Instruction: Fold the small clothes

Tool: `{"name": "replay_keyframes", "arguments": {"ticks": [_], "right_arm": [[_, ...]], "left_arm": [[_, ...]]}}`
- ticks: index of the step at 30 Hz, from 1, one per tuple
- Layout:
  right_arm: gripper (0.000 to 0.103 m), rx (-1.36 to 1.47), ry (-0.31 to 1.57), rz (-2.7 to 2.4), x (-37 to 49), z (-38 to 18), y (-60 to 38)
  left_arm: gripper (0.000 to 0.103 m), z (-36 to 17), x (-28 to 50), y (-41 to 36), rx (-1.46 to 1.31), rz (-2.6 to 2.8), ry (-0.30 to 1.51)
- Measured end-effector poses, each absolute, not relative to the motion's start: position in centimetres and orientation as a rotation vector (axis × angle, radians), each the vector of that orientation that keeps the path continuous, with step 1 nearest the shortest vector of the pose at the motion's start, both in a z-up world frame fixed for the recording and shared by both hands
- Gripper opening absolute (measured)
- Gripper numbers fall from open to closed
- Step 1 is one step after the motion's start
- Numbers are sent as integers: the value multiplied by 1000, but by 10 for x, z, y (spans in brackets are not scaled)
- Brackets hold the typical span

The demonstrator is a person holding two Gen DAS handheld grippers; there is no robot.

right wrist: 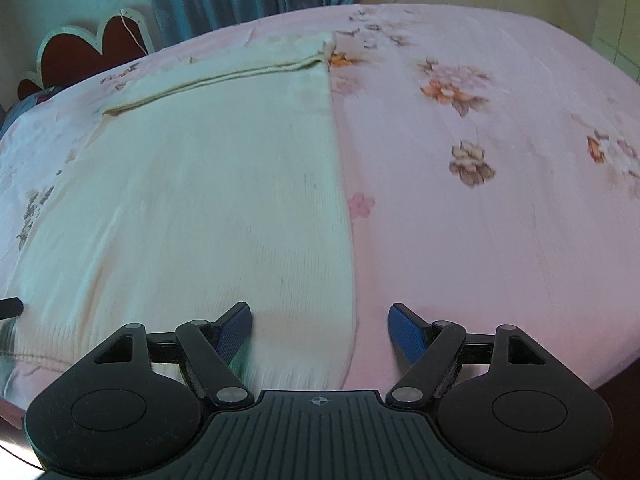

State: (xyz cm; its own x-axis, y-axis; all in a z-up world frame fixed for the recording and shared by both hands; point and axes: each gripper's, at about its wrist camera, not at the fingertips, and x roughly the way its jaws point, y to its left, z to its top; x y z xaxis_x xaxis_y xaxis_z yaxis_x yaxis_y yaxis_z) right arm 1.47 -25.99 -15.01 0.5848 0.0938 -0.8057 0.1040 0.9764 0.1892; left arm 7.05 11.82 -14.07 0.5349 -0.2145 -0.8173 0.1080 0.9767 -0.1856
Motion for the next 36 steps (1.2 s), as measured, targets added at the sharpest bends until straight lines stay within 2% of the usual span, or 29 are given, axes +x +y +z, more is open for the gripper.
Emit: {"name": "replay_keyframes", "arguments": {"ticks": [3, 4, 6, 9, 12, 17, 26, 36], "right_arm": [[75, 244, 955, 3, 9, -151, -257], [61, 253, 958, 8, 8, -151, -257], [44, 266, 965, 24, 8, -150, -254], [34, 272, 974, 27, 7, -149, -251], [7, 302, 993, 57, 10, -147, -250], [6, 356, 994, 86, 13, -139, -252], [6, 432, 860, 128, 32, -92, -260], [6, 490, 717, 149, 123, -58, -285]], "left_arm": [[39, -141, 67, 117, -123, -218, 992], [37, -142, 66, 117, -126, -223, 993], [28, -142, 64, 117, -139, -233, 999], [11, -143, 65, 118, -179, -264, 1026], [7, -143, 67, 117, -195, -291, 1036], [6, -137, 70, 125, -275, -321, 1025], [5, -88, 97, 126, -300, -355, 852], [5, -68, 183, 112, -313, -328, 723]]}}
